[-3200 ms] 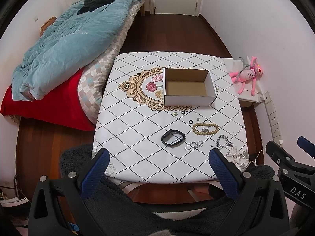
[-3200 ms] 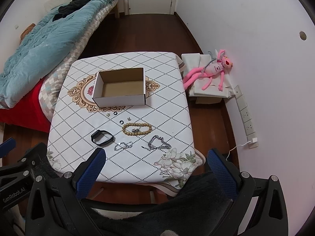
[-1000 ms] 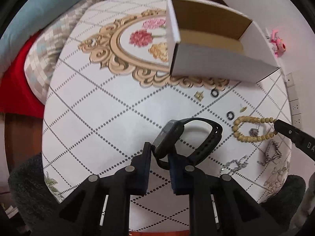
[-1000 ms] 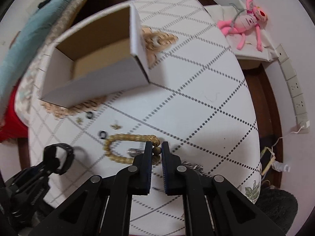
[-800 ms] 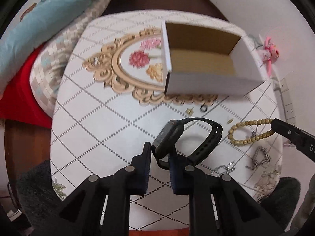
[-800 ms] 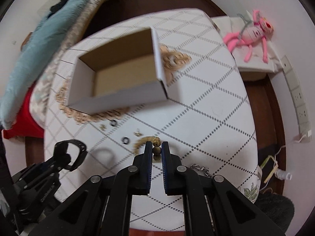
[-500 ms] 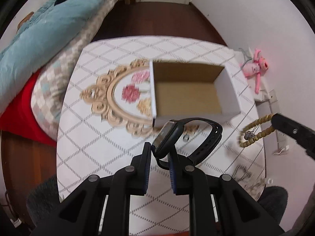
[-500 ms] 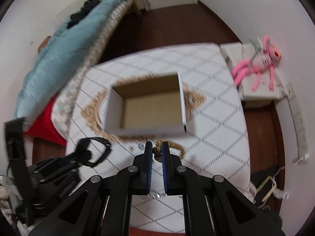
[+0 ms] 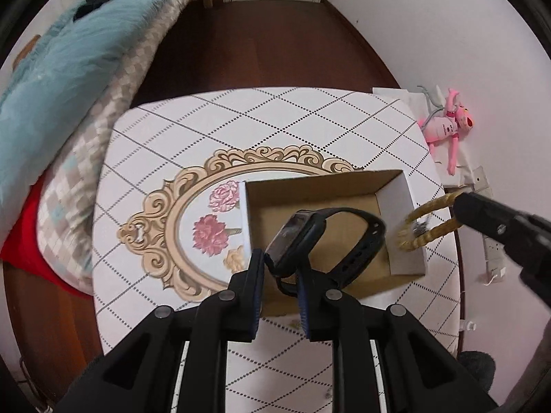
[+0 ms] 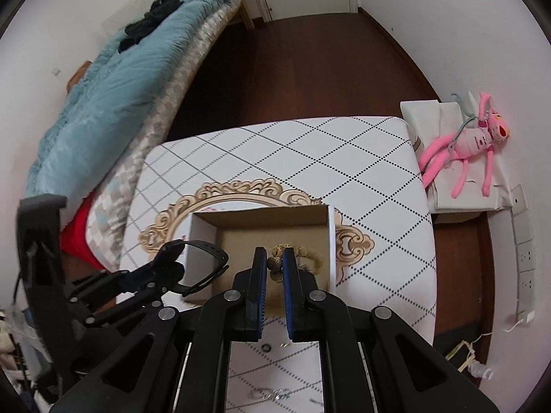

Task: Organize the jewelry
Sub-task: 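Carry the band and bead bracelet into the white box while both tools open, then lift both open tools out of the box, then grasp a silver chain bracelet with the right tool while the left tool grasps another chain, then carry both silver chains into the white box while both tools open, then lift both open tools out of the box, then pinch a tiny gold earring with the right tool while the left tool pinches a black ring, then lower the earring and ring into the white box while both tools open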

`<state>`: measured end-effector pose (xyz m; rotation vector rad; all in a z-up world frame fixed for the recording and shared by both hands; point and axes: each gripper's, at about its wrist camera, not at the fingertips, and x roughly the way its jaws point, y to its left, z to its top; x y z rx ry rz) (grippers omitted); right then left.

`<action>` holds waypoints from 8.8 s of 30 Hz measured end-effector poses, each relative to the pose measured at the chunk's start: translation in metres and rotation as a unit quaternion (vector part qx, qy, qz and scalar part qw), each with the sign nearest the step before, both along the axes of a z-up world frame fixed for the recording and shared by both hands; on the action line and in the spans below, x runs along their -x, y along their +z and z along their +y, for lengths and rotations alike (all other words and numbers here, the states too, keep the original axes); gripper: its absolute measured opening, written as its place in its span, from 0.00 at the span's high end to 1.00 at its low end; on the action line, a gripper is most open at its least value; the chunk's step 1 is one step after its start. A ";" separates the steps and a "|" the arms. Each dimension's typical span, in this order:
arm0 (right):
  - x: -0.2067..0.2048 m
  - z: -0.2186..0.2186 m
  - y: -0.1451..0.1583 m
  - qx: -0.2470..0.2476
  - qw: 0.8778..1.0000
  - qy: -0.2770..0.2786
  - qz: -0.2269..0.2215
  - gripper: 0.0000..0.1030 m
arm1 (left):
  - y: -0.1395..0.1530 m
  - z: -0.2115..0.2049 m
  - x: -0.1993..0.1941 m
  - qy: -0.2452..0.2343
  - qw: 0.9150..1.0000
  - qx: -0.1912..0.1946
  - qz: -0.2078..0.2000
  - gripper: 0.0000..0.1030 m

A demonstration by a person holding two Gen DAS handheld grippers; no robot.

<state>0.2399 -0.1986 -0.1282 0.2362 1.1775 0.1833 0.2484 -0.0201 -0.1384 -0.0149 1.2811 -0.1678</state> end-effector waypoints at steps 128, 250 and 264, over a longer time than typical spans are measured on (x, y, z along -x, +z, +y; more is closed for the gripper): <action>0.208 -0.082 -0.097 -0.039 0.990 -0.133 -0.005 0.93 | -0.043 -0.048 0.170 -0.070 0.994 0.065 -0.052 0.97; 0.125 -0.017 -0.107 -0.028 0.996 -0.078 -0.036 0.91 | -0.059 -0.017 0.110 -0.033 0.995 0.025 -0.094 0.92; 0.017 -0.020 -0.053 -0.043 0.997 -0.034 -0.050 0.91 | -0.004 -0.016 -0.002 -0.030 0.994 0.053 -0.091 0.91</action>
